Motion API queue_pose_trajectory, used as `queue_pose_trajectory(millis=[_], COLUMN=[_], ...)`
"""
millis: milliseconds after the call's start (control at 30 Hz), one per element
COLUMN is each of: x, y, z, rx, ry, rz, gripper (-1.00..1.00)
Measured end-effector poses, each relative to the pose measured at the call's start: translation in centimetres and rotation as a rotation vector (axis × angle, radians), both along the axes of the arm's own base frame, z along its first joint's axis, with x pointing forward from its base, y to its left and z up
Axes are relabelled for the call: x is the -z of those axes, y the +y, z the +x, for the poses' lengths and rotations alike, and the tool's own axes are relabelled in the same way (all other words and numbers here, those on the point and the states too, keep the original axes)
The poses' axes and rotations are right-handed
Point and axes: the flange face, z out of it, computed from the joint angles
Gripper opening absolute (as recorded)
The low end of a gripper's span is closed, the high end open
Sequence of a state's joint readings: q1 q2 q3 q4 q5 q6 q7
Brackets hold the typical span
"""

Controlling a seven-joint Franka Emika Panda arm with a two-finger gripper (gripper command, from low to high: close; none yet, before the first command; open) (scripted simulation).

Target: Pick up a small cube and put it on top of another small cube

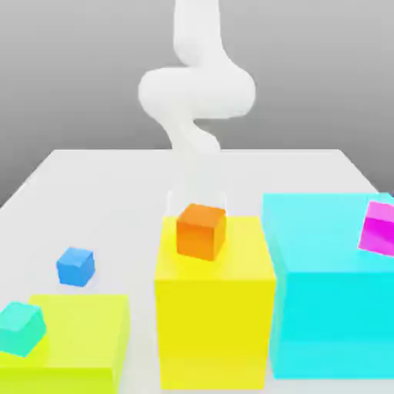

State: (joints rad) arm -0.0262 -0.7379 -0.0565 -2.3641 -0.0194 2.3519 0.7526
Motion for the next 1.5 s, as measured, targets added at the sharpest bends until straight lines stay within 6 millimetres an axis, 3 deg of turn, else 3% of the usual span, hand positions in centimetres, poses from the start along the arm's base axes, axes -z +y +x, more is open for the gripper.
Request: queue_pose_trajectory(millis=[133,300,433,567,633,1000,1033,1267,1500], x=[9.9,22.4,32.6,42.9,46.1,52.2,52.7,52.8,49.4], y=[-6.9,-14.2,-18.6,-21.1,-21.6,-21.7,-21.6,-21.5,-22.0], z=[2.4,0.9,-3.8,-11.8,-14.3,-15.2,-15.3,-15.3,-15.0], rx=[0.052,0.103,0.136,0.164,0.171,0.173,0.173,0.173,0.171], ry=[0.145,0.327,0.483,0.655,0.700,0.717,0.719,0.719,0.714], rz=[-0.013,-0.008,0.018,0.073,0.092,0.095,0.096,0.099,0.093], gripper=[0.00,0.00,0.00,0.00,0.00,0.00,-1.00,-1.00,-1.00])
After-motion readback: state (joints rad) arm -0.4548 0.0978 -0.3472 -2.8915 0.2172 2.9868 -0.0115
